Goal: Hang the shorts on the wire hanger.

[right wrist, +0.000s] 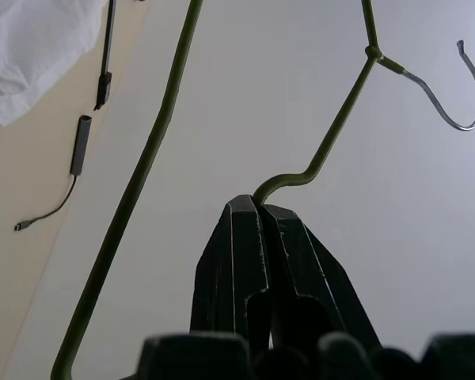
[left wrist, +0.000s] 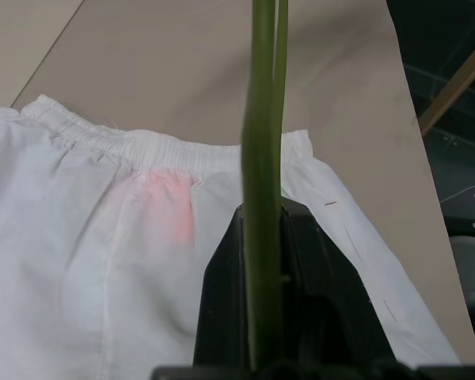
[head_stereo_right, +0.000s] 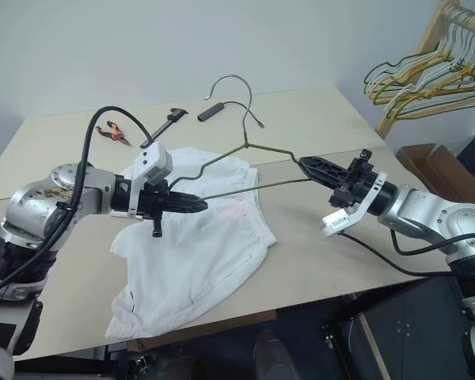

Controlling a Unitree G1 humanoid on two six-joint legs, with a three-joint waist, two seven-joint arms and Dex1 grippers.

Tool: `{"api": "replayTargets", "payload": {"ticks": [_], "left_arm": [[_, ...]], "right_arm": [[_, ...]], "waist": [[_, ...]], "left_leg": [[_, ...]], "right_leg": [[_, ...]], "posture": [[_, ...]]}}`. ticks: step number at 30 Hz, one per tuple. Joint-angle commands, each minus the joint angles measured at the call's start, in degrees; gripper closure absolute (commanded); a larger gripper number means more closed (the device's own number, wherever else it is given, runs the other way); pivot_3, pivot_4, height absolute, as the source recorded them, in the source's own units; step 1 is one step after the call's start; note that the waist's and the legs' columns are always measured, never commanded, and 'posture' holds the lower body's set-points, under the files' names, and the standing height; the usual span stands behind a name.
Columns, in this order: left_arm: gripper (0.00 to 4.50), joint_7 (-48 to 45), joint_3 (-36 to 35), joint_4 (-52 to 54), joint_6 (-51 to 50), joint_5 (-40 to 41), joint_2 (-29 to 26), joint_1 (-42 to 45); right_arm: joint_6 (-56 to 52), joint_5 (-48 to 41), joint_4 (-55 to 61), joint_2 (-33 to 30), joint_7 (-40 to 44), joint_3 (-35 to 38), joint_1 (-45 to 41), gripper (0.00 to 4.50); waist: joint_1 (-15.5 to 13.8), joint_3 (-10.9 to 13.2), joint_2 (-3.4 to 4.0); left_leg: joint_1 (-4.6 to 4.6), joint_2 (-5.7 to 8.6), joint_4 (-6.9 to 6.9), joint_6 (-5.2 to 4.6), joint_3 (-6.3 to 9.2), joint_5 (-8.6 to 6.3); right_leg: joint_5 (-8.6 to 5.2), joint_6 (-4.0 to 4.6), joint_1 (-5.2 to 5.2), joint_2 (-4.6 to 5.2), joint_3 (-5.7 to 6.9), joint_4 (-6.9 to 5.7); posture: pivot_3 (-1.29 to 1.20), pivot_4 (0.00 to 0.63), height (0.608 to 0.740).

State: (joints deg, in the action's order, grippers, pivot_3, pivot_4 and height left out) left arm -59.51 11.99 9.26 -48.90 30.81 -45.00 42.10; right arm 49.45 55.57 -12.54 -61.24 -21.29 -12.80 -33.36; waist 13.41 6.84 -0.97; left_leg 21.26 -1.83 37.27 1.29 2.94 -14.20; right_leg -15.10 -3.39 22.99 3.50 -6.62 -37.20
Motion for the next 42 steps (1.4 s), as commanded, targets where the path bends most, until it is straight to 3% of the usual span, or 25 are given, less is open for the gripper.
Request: {"api": "replayTargets", "payload": {"ticks": [1,2,3,4,8,9,11,13,15,17,24,27,37,40,42], "left_arm": [[4.47,1.48,-1.69,1.03,0.52,-1.57,-0.02,0.48],[4.47,2.07,-1.14,0.66,1.41,-2.93,-0.22,0.02],[4.50,2.92,-0.83,0.07,2.31,-4.35,-0.34,-0.56],[4.50,3.43,-0.83,-0.53,3.73,-5.69,-0.52,-1.35],[4.50,3.57,-1.12,-1.85,11.17,-10.16,-1.16,-4.40],[4.50,3.83,-1.07,-2.00,14.40,-11.76,-1.00,-5.42],[4.50,2.64,-0.74,-1.65,20.54,-13.95,-0.97,-7.61],[4.50,1.06,-0.45,-1.27,25.03,-15.25,-0.95,-9.09],[4.50,-0.25,-0.44,-1.30,28.56,-15.99,-0.62,-9.77],[4.50,-1.50,-0.55,-1.60,30.14,-15.92,0.00,-9.44],[4.50,-3.85,-0.47,-1.11,32.37,-16.34,1.27,-9.21],[4.50,-4.13,-0.52,-1.01,32.57,-16.65,1.84,-9.16],[4.50,-4.94,-0.12,-1.13,33.23,-18.07,2.85,-9.48],[4.50,-5.42,-0.77,-1.91,35.77,-17.81,3.69,-9.93],[3.94,-7.84,-2.25,-2.94,37.58,-14.82,4.50,-10.76]], "right_arm": [[1.40,-1.98,1.87,0.31,0.21,1.99,-0.61,4.50],[1.88,-3.75,1.57,0.16,1.55,2.04,-0.53,4.50],[3.20,-6.95,1.02,-0.46,3.88,1.82,-0.33,3.96],[4.80,-11.57,0.49,-1.48,7.39,1.23,0.22,3.74],[1.76,-39.31,4.46,-7.12,29.33,-2.80,6.92,2.42],[-2.26,-48.81,7.50,-8.29,35.32,-3.36,9.17,2.11],[-20.82,-70.67,16.08,-9.53,47.99,-2.23,12.20,1.38],[-36.59,-83.69,20.73,-9.77,57.06,-0.65,11.14,0.69],[-50.30,-89.94,22.41,-9.99,63.84,-0.44,7.01,0.69],[-58.26,-89.25,21.77,-8.04,68.39,-1.65,1.95,0.69],[-72.08,-81.75,19.57,-2.55,80.33,-5.81,-7.51,0.69],[-74.66,-77.87,18.11,-0.75,84.53,-7.63,-9.37,1.25],[-73.69,-72.25,18.93,2.08,91.14,-5.67,-9.28,4.48],[-74.00,-72.03,19.49,2.94,91.67,-4.36,-8.17,4.48],[-73.13,-72.01,20.44,2.93,91.65,-2.88,-6.13,4.50]], "waist": [[0.00,0.00,0.00],[0.00,0.00,0.00],[0.01,0.00,0.00],[0.01,0.00,0.00],[-0.06,0.00,0.00],[-0.16,0.00,0.00],[-0.23,-0.01,-0.02],[-0.10,-0.02,-0.03],[-0.10,-0.04,-0.01],[-0.35,-0.06,0.01],[-1.74,-0.12,0.01],[-2.22,-0.14,0.01],[-3.29,-0.14,0.01],[-3.32,-0.14,0.01],[-3.42,-0.15,0.00]], "left_leg": [[0.00,0.00,0.00,0.00,0.00,0.00],[0.00,0.00,0.01,0.00,0.00,0.00],[-0.01,0.00,0.01,0.00,0.00,0.00],[-0.02,0.00,0.01,0.00,-0.01,0.00],[-0.19,-0.01,-0.01,-0.02,0.03,-0.01],[-0.22,-0.02,0.00,-0.03,0.06,-0.02],[-0.23,-0.01,0.05,-0.04,0.09,-0.03],[-0.21,-0.02,0.07,-0.05,0.07,-0.03],[-0.22,-0.04,0.23,-0.05,0.08,-0.03],[-0.31,-0.06,0.46,-0.05,0.13,-0.03],[-0.27,-0.08,0.60,-0.02,0.10,-0.01],[-0.10,-0.08,0.61,-0.02,0.10,-0.02],[0.16,-0.07,0.61,-0.03,0.09,-0.02],[0.15,-0.06,0.61,-0.02,0.09,-0.02],[0.15,-0.07,0.61,-0.02,0.09,-0.02]], "right_leg": [[0.00,0.00,0.00,0.00,0.00,0.00],[0.00,0.00,0.00,0.00,-0.01,0.00],[0.00,0.00,0.00,0.00,-0.01,0.00],[0.00,-0.01,-0.02,0.00,-0.02,0.00],[0.00,-0.01,-0.33,0.00,0.03,0.09],[0.00,-0.02,-0.44,0.01,0.07,0.13],[0.01,-0.04,-0.58,0.04,0.10,0.16],[0.04,-0.08,-0.80,0.04,0.01,0.12],[0.12,-0.12,-0.87,0.02,0.02,0.07],[0.24,-0.15,-0.85,-0.01,0.12,0.05],[0.21,-0.62,-0.69,-0.06,0.14,0.08],[0.43,-0.27,-0.53,-0.05,0.15,0.10],[0.43,-0.26,-0.24,-0.03,0.15,0.09],[0.44,-0.26,-0.24,-0.03,0.16,0.08],[0.44,-0.26,-0.24,-0.03,0.16,0.09]], "posture": [[-0.15,0.072,0.740],[-0.15,0.071,0.740],[-0.15,0.071,0.740],[-0.15,0.071,0.740],[-0.14,0.067,0.740],[-0.13,0.066,0.740],[-0.13,0.064,0.740],[-0.13,0.062,0.740],[-0.13,0.059,0.740],[-0.13,0.054,0.740],[-0.11,0.046,0.740],[-0.11,0.043,0.740],[-0.11,0.045,0.740],[-0.11,0.050,0.740],[-0.11,0.050,0.740]]}}
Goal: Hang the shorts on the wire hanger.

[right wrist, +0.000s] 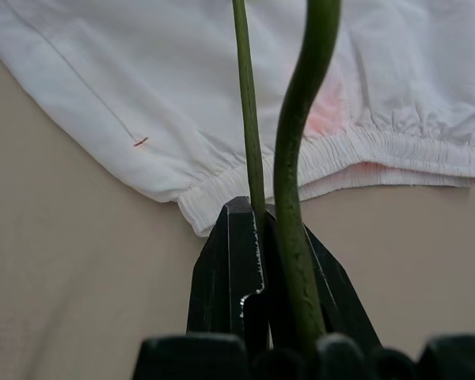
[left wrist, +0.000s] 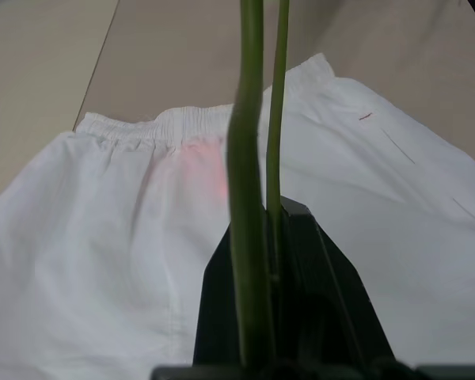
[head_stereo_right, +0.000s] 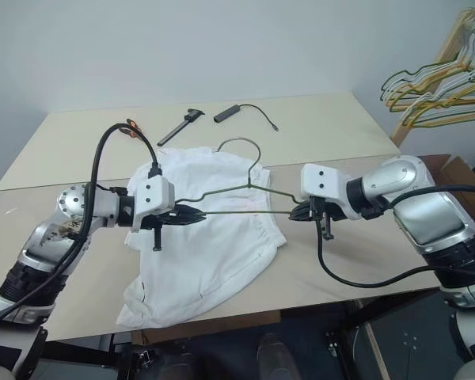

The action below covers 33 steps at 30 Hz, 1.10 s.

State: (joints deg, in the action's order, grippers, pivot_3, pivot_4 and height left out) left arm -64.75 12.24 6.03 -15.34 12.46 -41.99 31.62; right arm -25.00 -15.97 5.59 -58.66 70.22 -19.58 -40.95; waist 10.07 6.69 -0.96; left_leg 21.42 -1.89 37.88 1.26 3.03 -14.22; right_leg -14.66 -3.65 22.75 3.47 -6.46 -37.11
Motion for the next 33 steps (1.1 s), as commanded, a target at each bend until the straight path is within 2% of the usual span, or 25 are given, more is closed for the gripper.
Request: {"api": "replayTargets", "payload": {"ticks": [1,3,8,13,18,23,26,29,33], "left_arm": [[3.71,-3.81,-3.41,-0.29,4.67,5.27,2.03,-0.77],[3.14,-4.85,-4.64,-1.72,5.63,6.69,2.88,-1.56],[1.60,-0.43,-9.86,-6.76,5.24,6.88,3.14,-3.14],[0.06,-4.39,-13.66,-3.55,2.19,11.37,-0.41,-7.53],[0.02,-5.27,-15.65,2.24,1.27,15.82,-0.34,-11.11],[0.02,-4.23,-15.90,5.79,-1.69,19.09,-0.31,-10.27],[0.02,-3.15,-14.91,5.42,-1.53,17.68,0.02,-9.22],[0.02,-2.70,-14.87,5.79,-1.71,17.54,0.19,-9.56],[0.02,-1.33,-15.14,7.13,-2.73,17.29,-0.15,-10.46]], "right_arm": [[1.24,-1.08,2.96,0.10,0.44,4.94,3.04,4.50],[0.66,-2.27,4.20,-0.47,0.72,7.15,6.49,4.50],[-2.63,-4.18,4.55,-2.72,-1.51,15.02,19.62,4.50],[-7.69,-6.47,-2.13,-2.62,-4.11,23.27,29.46,4.50],[-18.87,-10.82,-8.05,0.05,-7.61,27.77,29.76,4.50],[-33.91,-11.07,-15.09,4.00,-12.59,24.02,22.25,4.50],[-39.95,-10.85,-19.13,5.80,-12.12,20.46,18.07,4.50],[-42.88,-11.83,-20.73,6.47,-11.08,19.99,16.35,4.50],[-45.71,-15.23,-19.55,5.13,-5.47,19.38,16.02,4.50]], "waist": [[-0.09,-0.01,-0.01],[-0.22,-0.01,-0.02],[-1.16,-0.01,-0.03],[-1.49,0.00,-0.04],[-1.90,0.01,-0.06],[-1.83,0.01,-0.06],[-1.90,0.01,-0.05],[-1.89,0.00,-0.07],[-2.12,0.00,-0.07]], "left_leg": [[0.00,-0.01,0.00,0.00,0.01,0.00],[0.03,-0.01,0.00,0.00,0.01,0.00],[-0.02,0.00,0.01,-0.01,0.03,0.00],[-0.08,0.00,0.02,-0.01,-0.01,-0.01],[-0.27,-0.01,0.02,-0.01,-0.03,-0.01],[-0.36,-0.01,0.02,-0.01,-0.06,0.00],[-0.38,-0.02,0.02,0.00,-0.05,0.00],[-0.35,-0.03,0.02,-0.01,-0.03,0.00],[-0.31,-0.02,0.02,-0.02,-0.02,-0.01]], "right_leg": [[0.00,0.00,0.00,0.00,0.01,0.01],[0.00,0.00,0.01,0.00,0.02,0.01],[0.00,0.00,-0.07,0.00,0.04,0.00],[0.00,0.00,-0.12,0.00,0.01,0.01],[-0.01,-0.01,-0.34,-0.01,0.01,0.02],[-0.15,-0.34,-0.42,-0.05,-0.05,0.02],[-0.16,-0.37,-0.44,-0.08,-0.05,0.02],[-0.16,-0.37,-0.43,-0.09,-0.04,0.08],[-0.13,-0.32,-0.42,-0.08,-0.03,0.11]], "posture": [[-0.11,0.050,0.740],[-0.09,0.059,0.740],[-0.09,0.072,0.740],[-0.07,0.085,0.740],[-0.07,0.090,0.740],[-0.06,0.088,0.740],[-0.05,0.085,0.740],[-0.04,0.083,0.740],[-0.04,0.081,0.740]]}}
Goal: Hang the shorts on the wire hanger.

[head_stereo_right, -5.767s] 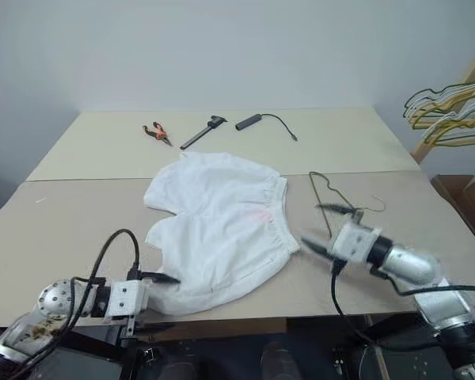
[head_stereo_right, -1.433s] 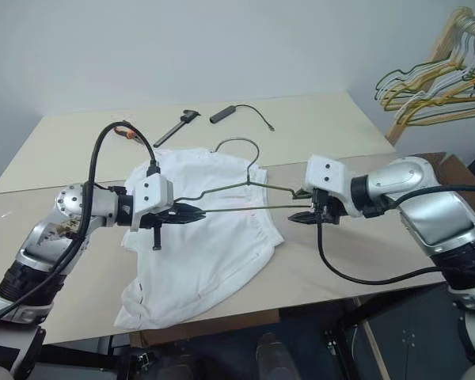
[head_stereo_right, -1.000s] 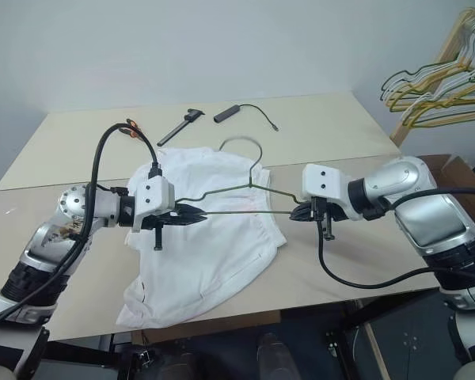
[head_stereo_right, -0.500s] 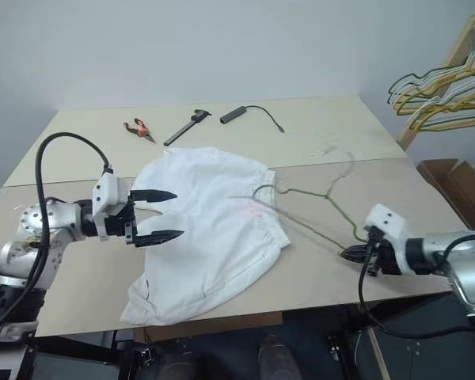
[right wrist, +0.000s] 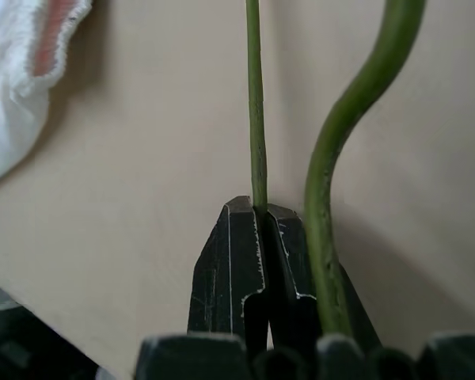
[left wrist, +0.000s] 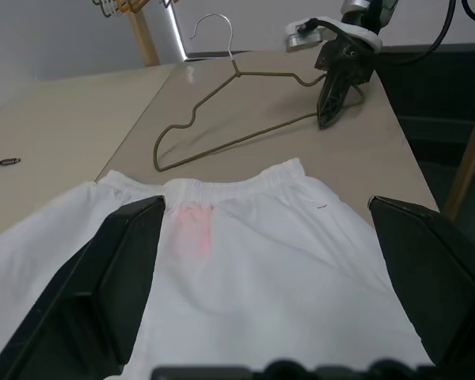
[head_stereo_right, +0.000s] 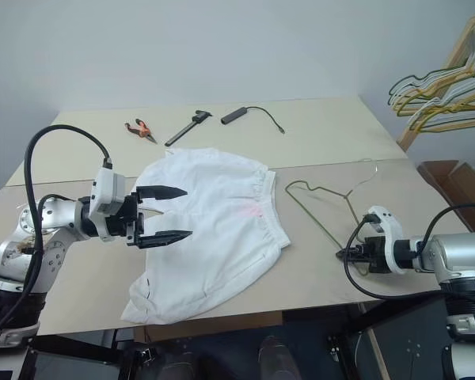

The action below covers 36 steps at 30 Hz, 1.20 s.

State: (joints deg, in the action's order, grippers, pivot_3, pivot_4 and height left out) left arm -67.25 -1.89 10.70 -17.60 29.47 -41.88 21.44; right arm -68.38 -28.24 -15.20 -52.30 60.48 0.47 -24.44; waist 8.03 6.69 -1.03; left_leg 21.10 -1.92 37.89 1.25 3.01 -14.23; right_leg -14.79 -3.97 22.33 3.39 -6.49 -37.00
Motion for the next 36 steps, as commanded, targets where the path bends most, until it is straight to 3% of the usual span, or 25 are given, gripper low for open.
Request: {"api": "replayTargets", "payload": {"ticks": [1,9,20,26,31,36], "left_arm": [[0.02,1.44,-1.14,2.69,-0.57,0.27,-0.40,-0.57],[0.02,2.59,-1.84,4.51,-0.92,0.77,-0.96,-2.62],[0.02,4.10,-2.15,5.65,-1.12,0.67,-0.89,-3.88],[0.02,4.49,-2.67,6.23,-1.37,0.72,-1.38,-4.61],[0.02,4.71,-2.75,6.39,-1.67,0.74,-1.32,-4.84],[0.02,4.65,-2.21,5.85,-1.74,0.61,-1.11,-4.02]], "right_arm": [[-2.87,-3.50,1.79,-1.86,5.58,-1.33,-0.25,4.50],[-3.92,-7.27,3.93,-6.59,13.49,-3.05,0.70,4.50],[-3.02,-6.35,1.48,-6.73,13.16,-4.33,-1.78,4.50],[-5.13,-11.57,14.95,-13.49,18.66,-4.75,6.72,4.50],[-6.43,-14.16,19.88,-15.10,16.51,-1.77,12.45,4.50],[-6.27,-12.65,14.78,-14.64,12.12,0.12,10.70,4.50]], "waist": [[-0.21,0.00,0.00],[-1.71,0.00,0.00],[-2.81,0.00,0.00],[-3.77,0.00,0.01],[-4.18,0.01,-0.02],[-4.13,0.01,-0.02]], "left_leg": [[0.02,0.00,0.00,0.00,0.00,0.00],[0.02,0.00,0.00,0.00,-0.01,0.00],[0.04,-0.01,0.00,0.00,-0.02,0.00],[0.08,-0.02,-0.01,-0.01,-0.01,-0.01],[0.08,-0.02,-0.02,-0.01,-0.04,-0.02],[0.06,-0.02,-0.02,-0.01,-0.06,-0.01]], "right_leg": [[0.00,-0.01,0.01,0.00,-0.01,0.00],[-0.09,-0.15,0.02,0.01,0.03,0.02],[-0.09,-0.15,0.04,0.01,0.05,0.05],[-0.10,-0.14,0.07,0.01,0.07,0.12],[-0.11,-0.19,0.04,0.02,0.08,0.20],[-0.11,-0.18,0.05,0.02,0.07,0.19]], "posture": [[-0.03,0.080,0.740],[-0.01,0.073,0.740],[0.00,0.071,0.740],[0.00,0.076,0.740],[-0.01,0.080,0.740],[-0.01,0.080,0.740]]}}
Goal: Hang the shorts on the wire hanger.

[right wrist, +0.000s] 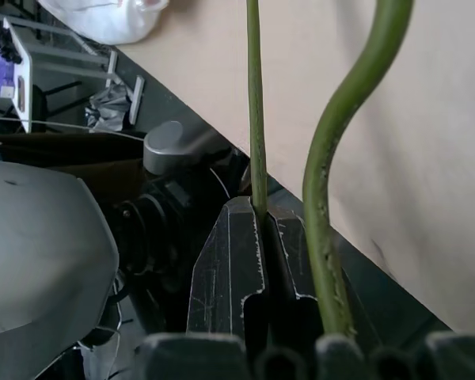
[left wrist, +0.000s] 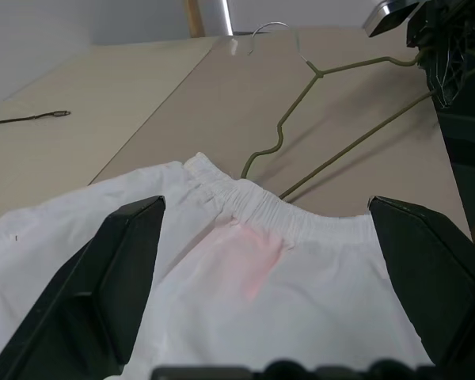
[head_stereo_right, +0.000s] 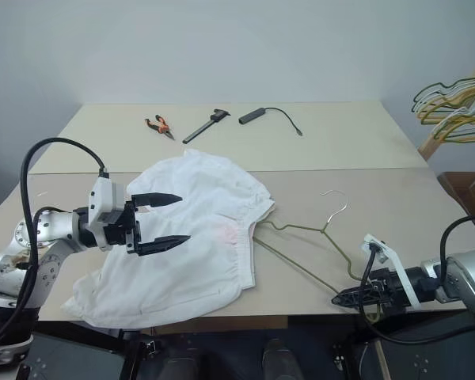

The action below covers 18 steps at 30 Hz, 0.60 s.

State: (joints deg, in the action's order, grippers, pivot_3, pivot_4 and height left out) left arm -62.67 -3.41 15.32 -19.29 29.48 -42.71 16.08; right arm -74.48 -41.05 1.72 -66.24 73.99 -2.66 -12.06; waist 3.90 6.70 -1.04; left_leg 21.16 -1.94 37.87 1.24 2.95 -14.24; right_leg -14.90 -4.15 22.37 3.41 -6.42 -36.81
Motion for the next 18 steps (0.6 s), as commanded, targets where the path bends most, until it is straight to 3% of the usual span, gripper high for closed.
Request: {"api": "replayTargets", "payload": {"ticks": [1,8,18], "left_arm": [[0.02,0.01,-0.55,0.87,-0.01,0.50,-0.23,1.76],[0.02,-0.28,-0.46,0.15,0.23,0.29,-0.29,2.24],[0.02,-0.59,-0.61,0.23,-0.04,0.37,-0.54,2.15]], "right_arm": [[0.18,0.21,-2.89,-1.32,-1.20,3.45,-1.62,4.50],[-0.72,-3.29,-1.08,-3.63,1.12,5.75,1.14,4.50],[-3.78,-7.34,4.36,-1.99,-0.46,5.90,3.47,4.50]], "waist": [[-0.03,0.00,0.00],[-0.07,0.00,0.00],[-0.11,0.02,-0.03]], "left_leg": [[0.00,0.00,0.00,0.00,0.00,0.00],[0.06,0.00,0.00,-0.01,0.01,0.00],[0.06,-0.01,0.00,0.00,0.01,-0.01]], "right_leg": [[0.00,0.00,0.00,0.00,0.00,0.00],[0.00,0.00,0.02,0.00,0.01,0.07],[-0.01,-0.01,0.01,0.00,0.01,0.08]], "posture": [[-0.02,0.080,0.740],[-0.02,0.082,0.740],[-0.01,0.088,0.740]]}}
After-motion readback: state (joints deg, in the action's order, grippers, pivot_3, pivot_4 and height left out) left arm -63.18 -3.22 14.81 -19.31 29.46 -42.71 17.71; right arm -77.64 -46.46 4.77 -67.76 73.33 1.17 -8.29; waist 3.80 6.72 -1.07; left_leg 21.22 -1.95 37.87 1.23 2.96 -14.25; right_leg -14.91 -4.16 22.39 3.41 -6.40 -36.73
